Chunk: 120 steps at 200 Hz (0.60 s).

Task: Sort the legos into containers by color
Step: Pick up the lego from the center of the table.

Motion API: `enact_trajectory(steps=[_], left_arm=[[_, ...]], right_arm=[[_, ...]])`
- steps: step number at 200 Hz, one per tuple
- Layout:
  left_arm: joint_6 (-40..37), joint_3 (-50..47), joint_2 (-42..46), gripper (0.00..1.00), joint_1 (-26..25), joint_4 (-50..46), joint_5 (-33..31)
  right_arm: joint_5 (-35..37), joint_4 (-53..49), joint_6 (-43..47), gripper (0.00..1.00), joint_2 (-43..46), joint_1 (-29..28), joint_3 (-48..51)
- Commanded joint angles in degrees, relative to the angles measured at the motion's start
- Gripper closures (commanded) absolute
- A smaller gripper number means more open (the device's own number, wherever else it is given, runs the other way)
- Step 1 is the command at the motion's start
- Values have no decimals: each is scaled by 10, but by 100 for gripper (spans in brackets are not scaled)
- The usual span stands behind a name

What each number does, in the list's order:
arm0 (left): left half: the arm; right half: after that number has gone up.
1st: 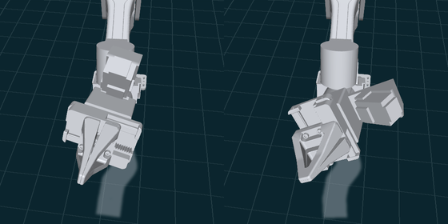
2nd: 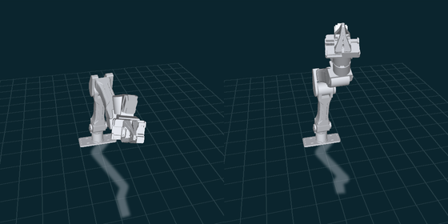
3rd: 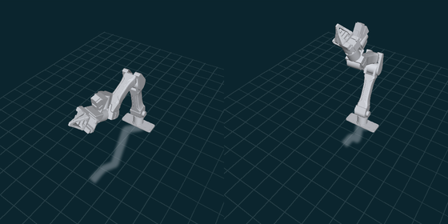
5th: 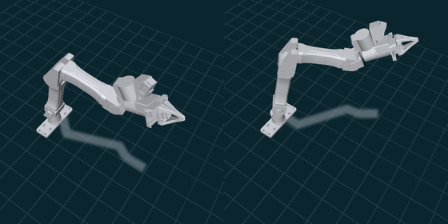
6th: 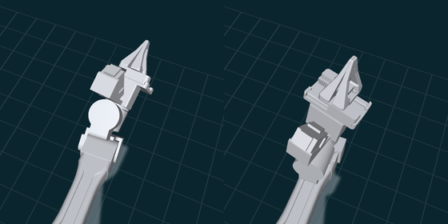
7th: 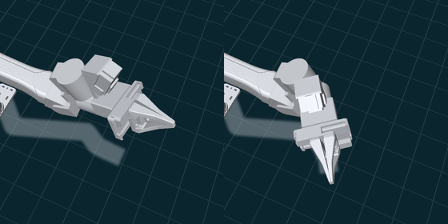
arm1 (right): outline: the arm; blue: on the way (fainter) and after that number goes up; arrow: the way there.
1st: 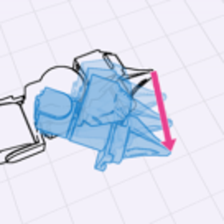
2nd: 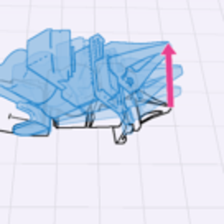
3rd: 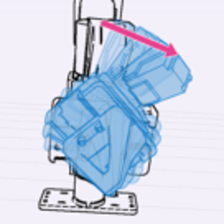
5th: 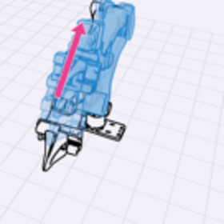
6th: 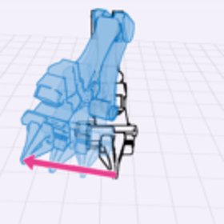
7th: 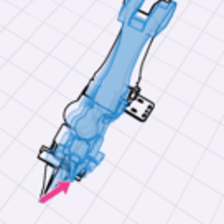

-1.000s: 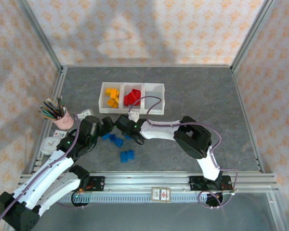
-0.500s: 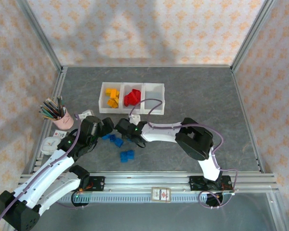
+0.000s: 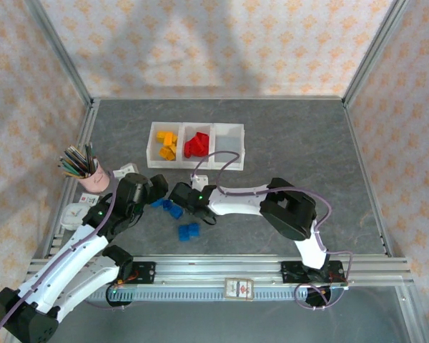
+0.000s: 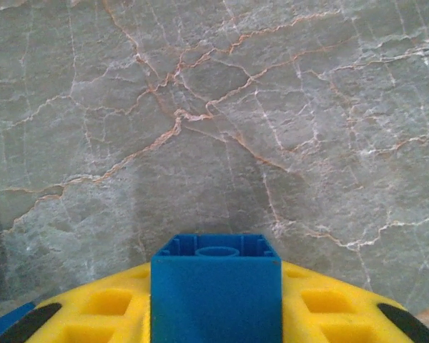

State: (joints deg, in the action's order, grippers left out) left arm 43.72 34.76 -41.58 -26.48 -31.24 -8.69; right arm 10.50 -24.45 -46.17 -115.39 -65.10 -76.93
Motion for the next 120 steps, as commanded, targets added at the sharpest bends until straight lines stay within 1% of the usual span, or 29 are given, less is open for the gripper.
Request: enact_trajectory(steps=[1, 34, 71, 94, 120], left_arm=[[3, 17, 7, 0, 1, -15, -14], [-7, 28, 2, 0, 2, 0, 2], [-27, 42, -23, 0, 1, 44, 26], [-38, 52, -55, 0, 2, 84, 49], [-43, 60, -94, 0, 1, 123, 65]], right_arm=[[36, -11, 13, 67, 37, 0, 8], [59, -26, 36, 68, 86, 18, 14], [72, -13, 97, 68, 145, 84, 28], [63, 1, 151, 68, 143, 134, 13], [49, 16, 197, 68, 117, 183, -16]])
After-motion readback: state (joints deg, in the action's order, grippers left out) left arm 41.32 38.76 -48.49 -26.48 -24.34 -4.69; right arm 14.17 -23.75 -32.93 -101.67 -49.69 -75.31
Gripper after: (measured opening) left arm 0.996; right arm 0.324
